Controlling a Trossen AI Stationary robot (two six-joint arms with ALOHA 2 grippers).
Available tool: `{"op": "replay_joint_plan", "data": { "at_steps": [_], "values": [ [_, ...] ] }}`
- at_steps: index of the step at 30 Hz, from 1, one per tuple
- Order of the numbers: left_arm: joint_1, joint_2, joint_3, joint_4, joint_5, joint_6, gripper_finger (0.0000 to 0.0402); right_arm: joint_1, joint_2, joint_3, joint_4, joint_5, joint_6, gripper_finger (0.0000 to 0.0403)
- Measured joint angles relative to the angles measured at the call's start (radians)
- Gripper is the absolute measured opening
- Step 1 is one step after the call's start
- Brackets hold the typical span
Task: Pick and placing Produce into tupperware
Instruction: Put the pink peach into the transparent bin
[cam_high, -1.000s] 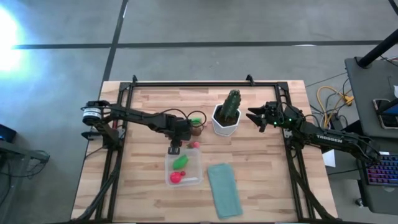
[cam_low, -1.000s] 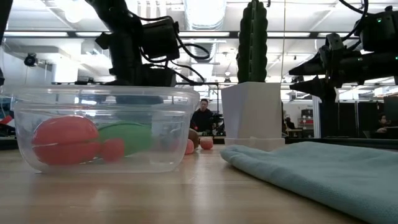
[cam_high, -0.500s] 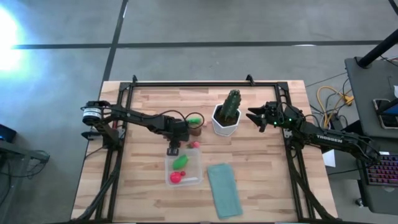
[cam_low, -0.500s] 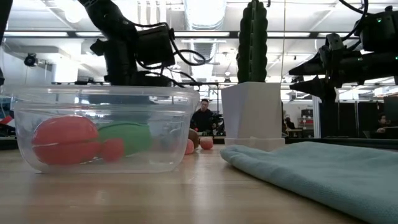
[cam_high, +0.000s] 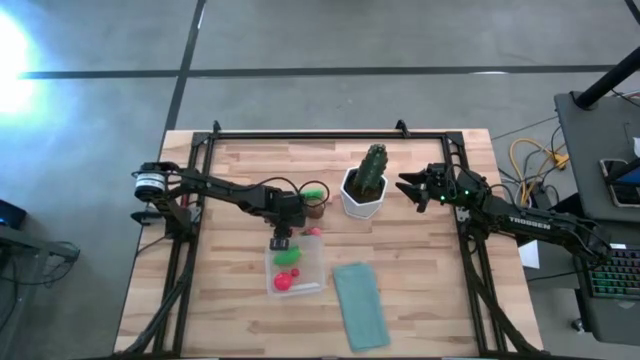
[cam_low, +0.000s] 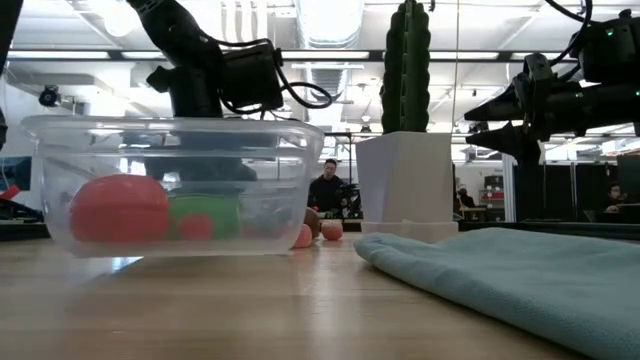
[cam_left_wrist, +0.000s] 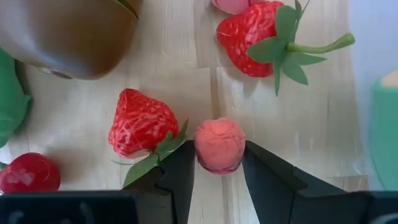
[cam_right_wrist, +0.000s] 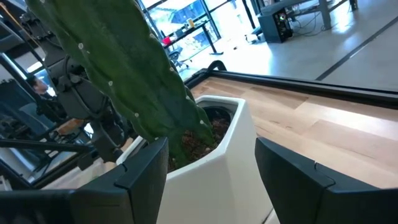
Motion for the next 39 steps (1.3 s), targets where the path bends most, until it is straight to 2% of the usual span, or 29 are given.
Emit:
{"op": "replay_joint_plan", "data": {
  "at_steps": [8, 18, 25, 34, 39],
  "values": [
    [0.000, -0.004, 0.013, -0.003, -0.012, 0.002, 0.0119, 0.000, 0.000, 0.000, 0.000, 0.000, 0.000, 0.0233],
    [0.000, -0.005, 0.023, -0.012, -0.013, 0.003, 0.0067, 0.000, 0.000, 0.000, 0.000, 0.000, 0.000, 0.0233],
    [0.000, -0.051, 0.049, -0.087, -0.012, 0.002, 0.0065, 0.000, 0.000, 0.000, 0.000, 0.000, 0.000, 0.0233],
    [-0.007, -0.202, 0.121, -0.326, -0.019, -0.047, 0.0065, 0.000, 0.001, 0.000, -0.001, 0.000, 0.000, 0.0233],
    [-0.035, -0.333, 0.168, -0.374, 0.061, -0.124, 0.0066, 0.000, 0.000, 0.000, -0.001, 0.000, 0.000, 0.0233]
  ]
}}
